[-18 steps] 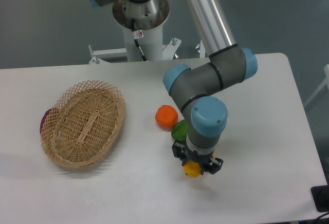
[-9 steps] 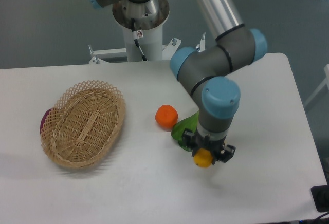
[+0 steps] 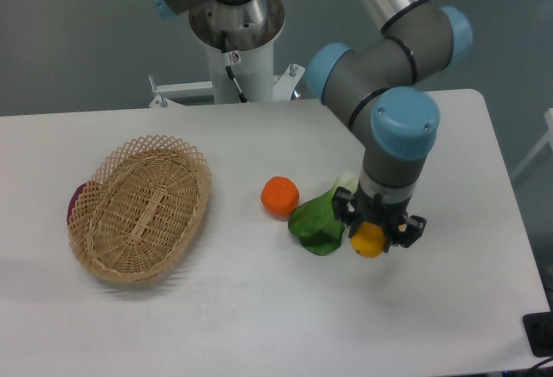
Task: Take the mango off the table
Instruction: 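Lift the grasped mango up off the table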
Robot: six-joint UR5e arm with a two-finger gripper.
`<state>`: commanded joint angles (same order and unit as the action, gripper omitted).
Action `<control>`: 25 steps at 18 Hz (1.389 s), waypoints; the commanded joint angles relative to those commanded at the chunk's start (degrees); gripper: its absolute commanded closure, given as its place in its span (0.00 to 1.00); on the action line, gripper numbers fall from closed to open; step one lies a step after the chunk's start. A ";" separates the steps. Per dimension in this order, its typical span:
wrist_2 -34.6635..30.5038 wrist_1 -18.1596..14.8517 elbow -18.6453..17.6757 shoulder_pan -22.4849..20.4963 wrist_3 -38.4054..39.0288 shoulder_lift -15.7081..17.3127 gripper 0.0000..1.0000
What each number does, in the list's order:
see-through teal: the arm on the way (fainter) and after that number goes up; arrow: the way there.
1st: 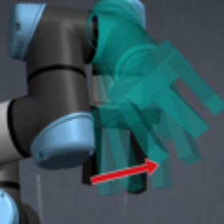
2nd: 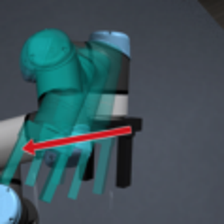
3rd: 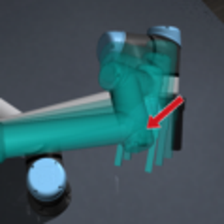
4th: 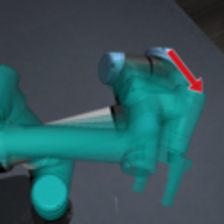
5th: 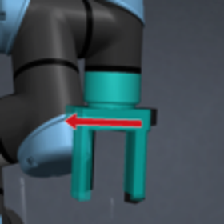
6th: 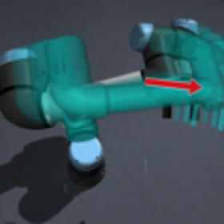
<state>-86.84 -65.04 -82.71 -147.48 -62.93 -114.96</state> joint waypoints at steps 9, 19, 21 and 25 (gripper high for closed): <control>-2.11 -0.09 0.70 -0.53 -3.43 0.09 0.48; -2.20 0.00 0.62 -0.53 -3.52 0.09 0.49; -2.20 0.00 0.53 -0.62 -3.52 0.09 0.49; -2.11 0.00 0.53 -0.62 -3.52 0.09 0.49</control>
<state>-88.95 -65.04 -82.18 -148.10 -66.45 -114.87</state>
